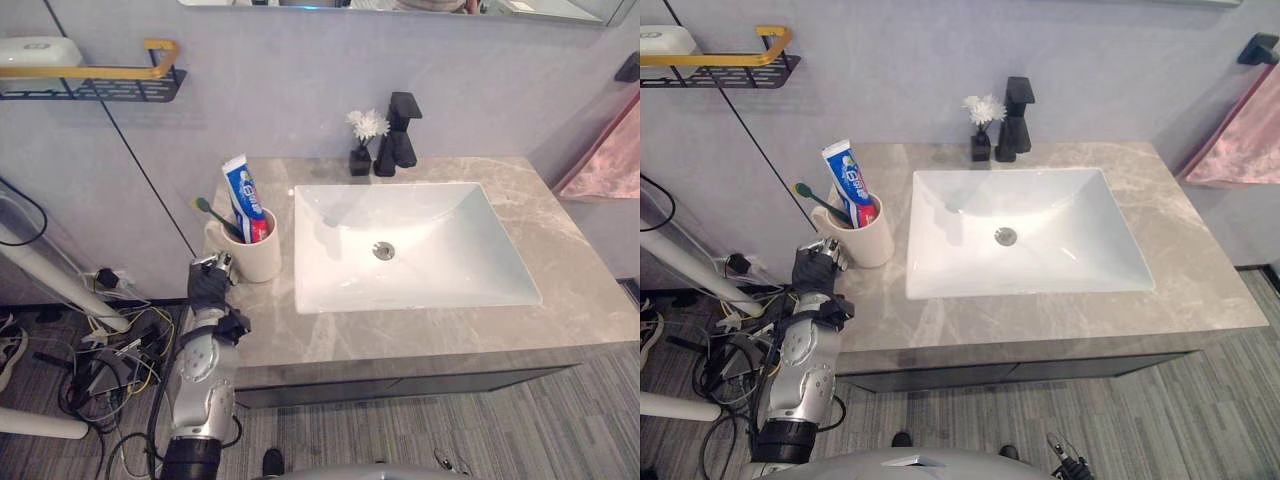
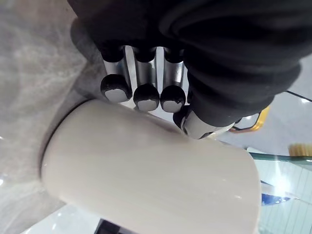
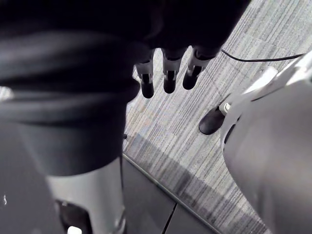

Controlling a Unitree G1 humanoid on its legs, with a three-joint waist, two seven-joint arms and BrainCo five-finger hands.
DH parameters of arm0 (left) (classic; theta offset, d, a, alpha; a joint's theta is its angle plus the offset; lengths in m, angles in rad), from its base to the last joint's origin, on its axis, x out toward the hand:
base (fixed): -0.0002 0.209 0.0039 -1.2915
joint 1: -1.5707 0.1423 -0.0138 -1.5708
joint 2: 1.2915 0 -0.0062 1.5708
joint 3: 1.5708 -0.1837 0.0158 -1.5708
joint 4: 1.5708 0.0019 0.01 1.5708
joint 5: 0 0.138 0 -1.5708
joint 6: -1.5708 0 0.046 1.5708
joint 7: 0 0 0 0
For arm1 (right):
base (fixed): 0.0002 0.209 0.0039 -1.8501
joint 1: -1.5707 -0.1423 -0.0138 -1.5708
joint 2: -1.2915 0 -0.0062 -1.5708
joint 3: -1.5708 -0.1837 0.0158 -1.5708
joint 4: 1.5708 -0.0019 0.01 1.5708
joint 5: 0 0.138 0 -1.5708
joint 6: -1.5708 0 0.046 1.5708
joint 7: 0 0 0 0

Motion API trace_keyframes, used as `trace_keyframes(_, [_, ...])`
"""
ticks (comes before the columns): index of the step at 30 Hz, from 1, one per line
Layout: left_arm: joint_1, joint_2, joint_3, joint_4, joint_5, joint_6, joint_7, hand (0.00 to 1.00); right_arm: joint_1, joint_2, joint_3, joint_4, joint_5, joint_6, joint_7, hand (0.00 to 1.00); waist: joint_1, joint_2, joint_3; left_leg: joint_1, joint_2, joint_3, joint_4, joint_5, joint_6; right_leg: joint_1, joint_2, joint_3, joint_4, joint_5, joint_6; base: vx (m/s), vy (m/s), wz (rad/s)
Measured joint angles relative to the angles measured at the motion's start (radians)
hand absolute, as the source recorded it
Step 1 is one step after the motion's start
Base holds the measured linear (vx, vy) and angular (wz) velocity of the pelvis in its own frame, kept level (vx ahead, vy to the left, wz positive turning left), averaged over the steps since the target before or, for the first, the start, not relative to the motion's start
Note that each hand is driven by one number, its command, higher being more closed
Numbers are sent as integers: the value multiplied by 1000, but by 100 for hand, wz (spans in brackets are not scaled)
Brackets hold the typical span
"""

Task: Organize washtable

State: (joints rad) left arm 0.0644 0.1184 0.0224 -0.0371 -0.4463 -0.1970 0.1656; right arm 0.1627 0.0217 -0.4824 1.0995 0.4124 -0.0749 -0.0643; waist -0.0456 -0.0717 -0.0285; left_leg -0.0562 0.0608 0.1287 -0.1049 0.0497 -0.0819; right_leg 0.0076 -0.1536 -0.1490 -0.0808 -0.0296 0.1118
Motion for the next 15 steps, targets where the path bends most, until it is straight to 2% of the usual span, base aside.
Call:
trace_keyframes(9, [116,1,-99,-95,-22,9,-87,100,21,0,16,-1,1,0,5,0,2,-1,-1,0,-1,-26,0,0,0,11,1,-21,2,-5,-6,3,-5,6])
trace_keyframes(15, [146,12,-179,-126,-58,34,-133,100,26,0,31,-1,1,-1,8,0,3,0,-4,0,-1,-29,0,1,0,11,1,-24,5,-7,-5,0,0,0])
